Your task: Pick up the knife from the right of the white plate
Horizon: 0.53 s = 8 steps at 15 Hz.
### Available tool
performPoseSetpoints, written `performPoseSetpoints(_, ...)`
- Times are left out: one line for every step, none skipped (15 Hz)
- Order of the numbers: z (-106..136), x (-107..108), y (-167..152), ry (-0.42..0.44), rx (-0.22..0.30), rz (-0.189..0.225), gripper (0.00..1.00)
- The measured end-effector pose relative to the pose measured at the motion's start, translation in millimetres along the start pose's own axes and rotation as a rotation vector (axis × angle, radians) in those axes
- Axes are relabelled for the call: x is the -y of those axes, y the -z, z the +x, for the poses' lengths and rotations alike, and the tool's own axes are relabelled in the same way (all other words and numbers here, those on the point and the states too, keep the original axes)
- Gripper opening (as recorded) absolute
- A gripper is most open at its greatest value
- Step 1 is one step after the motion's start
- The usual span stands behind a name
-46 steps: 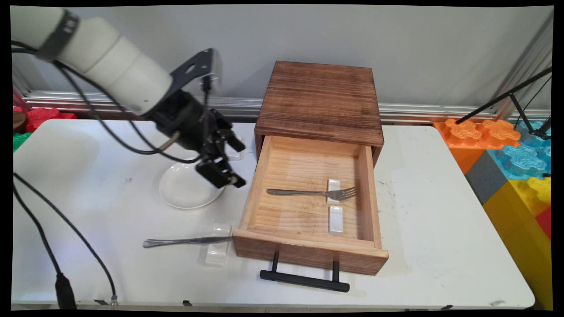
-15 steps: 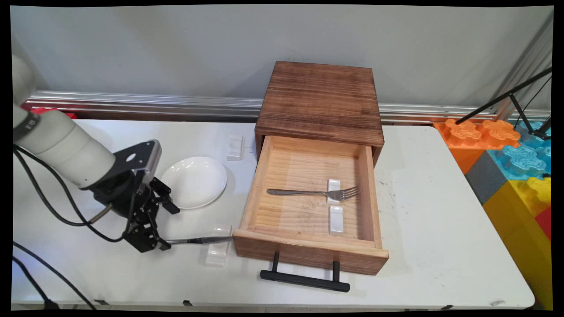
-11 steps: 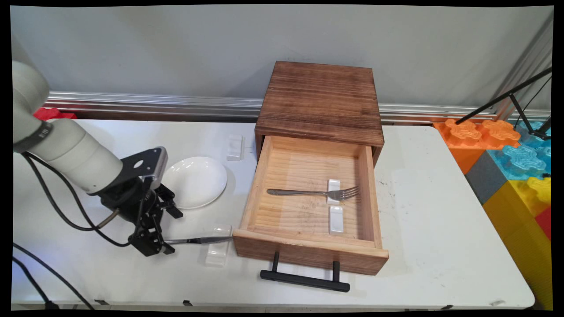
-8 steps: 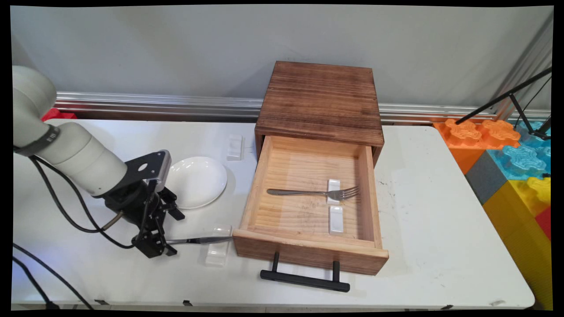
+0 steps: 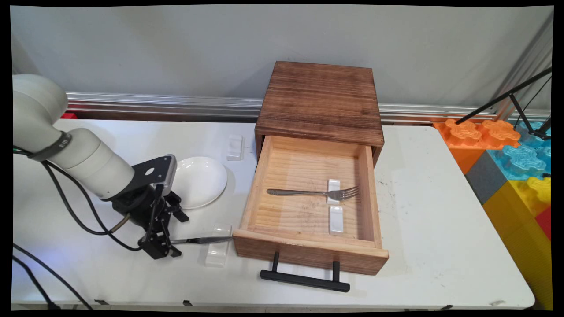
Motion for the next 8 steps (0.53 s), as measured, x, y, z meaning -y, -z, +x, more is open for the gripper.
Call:
performPoseSetpoints(0.2,0.3,-1.1,-0.002,0.000,0.000,1.00)
performPoseSetpoints(0.4,0.6,-2.4,-0.003,-0.001,0.000,1.00)
performPoseSetpoints(0.6,1.1,-3.7,-0.005,-0.002,0.000,1.00)
performPoseSetpoints(0.8,1.4,-4.8,-0.007,-0.002,0.000,1.00)
performPoseSetpoints(0.9,1.6,-5.5,-0.009,-0.003,-0.001,1.00)
performPoseSetpoints(1.0,1.9,-6.5,-0.011,-0.003,-0.001,1.00)
performPoseSetpoints(1.2,2.2,-7.5,-0.014,-0.004,-0.002,1.00)
performPoseSetpoints(1.3,2.6,-8.5,-0.018,-0.004,-0.003,1.00)
